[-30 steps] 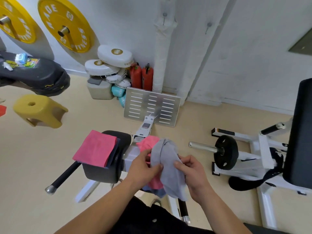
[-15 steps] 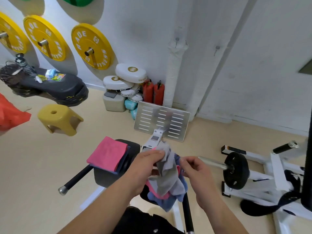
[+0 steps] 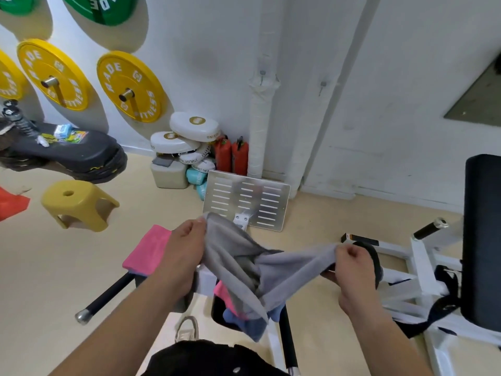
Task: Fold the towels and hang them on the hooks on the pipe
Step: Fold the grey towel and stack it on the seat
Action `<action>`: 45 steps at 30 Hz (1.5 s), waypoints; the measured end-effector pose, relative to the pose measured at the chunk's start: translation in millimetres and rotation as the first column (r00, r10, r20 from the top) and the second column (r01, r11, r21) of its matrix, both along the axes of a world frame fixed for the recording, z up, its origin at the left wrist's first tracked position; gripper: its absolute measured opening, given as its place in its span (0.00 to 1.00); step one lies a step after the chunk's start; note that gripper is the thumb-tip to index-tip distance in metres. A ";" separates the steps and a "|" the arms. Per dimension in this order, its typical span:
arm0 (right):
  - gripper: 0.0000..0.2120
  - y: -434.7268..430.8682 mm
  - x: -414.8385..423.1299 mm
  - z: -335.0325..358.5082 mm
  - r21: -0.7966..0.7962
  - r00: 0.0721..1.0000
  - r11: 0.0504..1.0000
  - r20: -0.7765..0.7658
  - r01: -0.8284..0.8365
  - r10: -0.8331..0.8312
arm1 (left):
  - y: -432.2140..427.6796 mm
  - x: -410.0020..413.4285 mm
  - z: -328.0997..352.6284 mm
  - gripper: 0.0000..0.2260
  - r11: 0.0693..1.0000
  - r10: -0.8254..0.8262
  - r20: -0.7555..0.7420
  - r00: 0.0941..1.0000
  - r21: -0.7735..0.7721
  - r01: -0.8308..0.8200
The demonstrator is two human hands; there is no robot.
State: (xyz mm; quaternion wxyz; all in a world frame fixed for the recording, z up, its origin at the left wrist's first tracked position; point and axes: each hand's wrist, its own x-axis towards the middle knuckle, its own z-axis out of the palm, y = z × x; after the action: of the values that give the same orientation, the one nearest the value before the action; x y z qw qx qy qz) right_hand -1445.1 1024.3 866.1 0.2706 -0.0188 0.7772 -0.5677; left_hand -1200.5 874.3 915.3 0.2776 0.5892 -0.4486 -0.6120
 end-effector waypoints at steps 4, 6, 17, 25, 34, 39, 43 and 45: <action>0.10 6.0 -36.6 15.7 0.063 0.992 0.998 -0.124 0.032 -0.024 | -15.6 -3.2 29.3 0.14 0.985 -0.163 -0.044 0.986 -0.070 0.159; 0.09 9.5 -51.3 39.5 0.094 0.975 0.994 -0.219 0.048 -0.026 | -26.3 -4.5 45.0 0.09 0.967 -0.227 -0.047 0.973 -0.132 0.219; 0.02 4.5 -46.0 106.0 -0.105 0.916 0.989 -0.397 -0.106 0.056 | -7.0 -55.2 71.8 0.12 0.966 -0.197 -0.126 0.972 -0.197 0.170; 0.06 0.7 28.6 91.6 -0.213 0.937 0.923 -0.214 -0.320 0.276 | 58.4 -94.4 46.5 0.21 0.803 -0.595 -0.123 0.795 -0.047 0.594; 0.08 15.4 37.9 85.7 -0.358 0.983 0.921 0.048 -0.151 0.180 | 79.8 -85.0 40.2 0.06 0.948 -0.304 -0.117 0.946 -0.141 0.287; 0.08 10.7 55.6 91.2 -0.367 0.968 0.908 0.063 -0.203 0.242 | 87.6 -80.2 48.3 0.12 0.923 -0.363 -0.134 0.922 -0.186 0.337; 0.10 9.2 57.9 93.2 -0.394 0.984 0.907 0.034 -0.146 0.173 | 80.1 -71.3 54.1 0.10 0.912 -0.327 -0.088 0.941 -0.291 0.289; 0.10 7.8 62.4 95.8 -0.395 0.983 0.902 -0.010 -0.173 0.184 | 82.7 -70.8 56.3 0.10 0.906 -0.342 -0.104 0.934 -0.300 0.298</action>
State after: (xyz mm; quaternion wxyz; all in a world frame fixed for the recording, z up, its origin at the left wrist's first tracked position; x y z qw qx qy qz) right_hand -1382.7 1032.1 961.9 0.3226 -0.1363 0.6384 -0.6854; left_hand -1271.3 956.9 971.6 0.2874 0.4131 -0.5985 -0.6234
